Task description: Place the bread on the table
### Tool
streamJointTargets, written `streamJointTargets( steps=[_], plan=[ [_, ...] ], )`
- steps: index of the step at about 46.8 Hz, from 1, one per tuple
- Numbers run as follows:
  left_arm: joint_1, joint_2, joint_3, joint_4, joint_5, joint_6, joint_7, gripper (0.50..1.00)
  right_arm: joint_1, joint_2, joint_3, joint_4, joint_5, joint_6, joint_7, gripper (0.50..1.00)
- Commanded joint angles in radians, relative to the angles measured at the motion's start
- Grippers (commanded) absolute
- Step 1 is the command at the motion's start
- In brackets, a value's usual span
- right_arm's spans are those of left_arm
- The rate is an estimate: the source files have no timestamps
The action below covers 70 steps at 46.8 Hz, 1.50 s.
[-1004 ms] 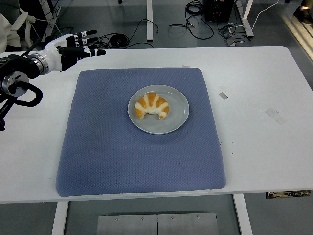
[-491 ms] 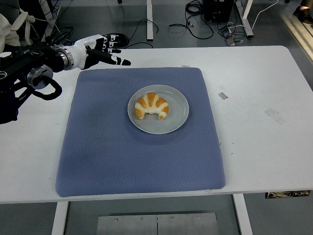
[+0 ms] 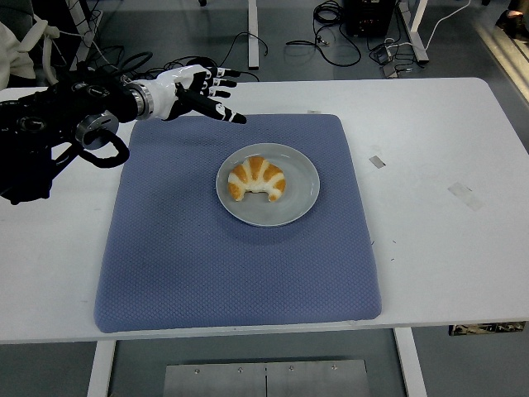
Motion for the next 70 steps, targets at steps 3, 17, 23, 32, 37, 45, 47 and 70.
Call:
streamJointTargets(
  steps=[3, 17, 23, 32, 37, 45, 47, 70],
  plan=[
    [-0.026, -0.007, 0.066, -0.027, 0.0, 0.003, 0.002, 0.984, 0.0, 0.0, 0.0, 0.0, 0.0, 0.0, 0.0, 1.0],
    [-0.064, -0.044, 0.187, -0.053, 0.0, 0.015, 0.06, 0.984, 0.0, 0.0, 0.0, -0.001, 0.0, 0.0, 0.0, 1.0],
    [-0.08, -0.033, 0.199, -0.054, -0.003, 0.011, 0.063, 0.984, 0.0, 0.0, 0.0, 0.0, 0.001, 0.0, 0.0, 1.0],
    [-0.104, -0.015, 0.239, -0.056, -0.021, -0.022, 0.068, 0.984, 0.0, 0.0, 0.0, 0.0, 0.001, 0.0, 0.0, 1.0],
    [-0.121, -0.013, 0.288, -0.056, -0.023, -0.023, 0.058, 0.984, 0.0, 0.0, 0.0, 0.0, 0.0, 0.0, 0.0, 1.0],
    [-0.135, -0.012, 0.29, -0.07, -0.023, -0.022, 0.063, 0.984, 0.0, 0.0, 0.0, 0.0, 0.0, 0.0, 0.0, 1.0],
    [-0.138, -0.008, 0.29, -0.088, -0.023, -0.02, 0.066, 0.984, 0.0, 0.0, 0.0, 0.0, 0.0, 0.0, 0.0, 1.0],
    [-0.152, 0.024, 0.291, -0.162, -0.003, -0.014, 0.238, 0.984, 0.0, 0.0, 0.0, 0.0, 0.0, 0.0, 0.0, 1.0]
  ],
)
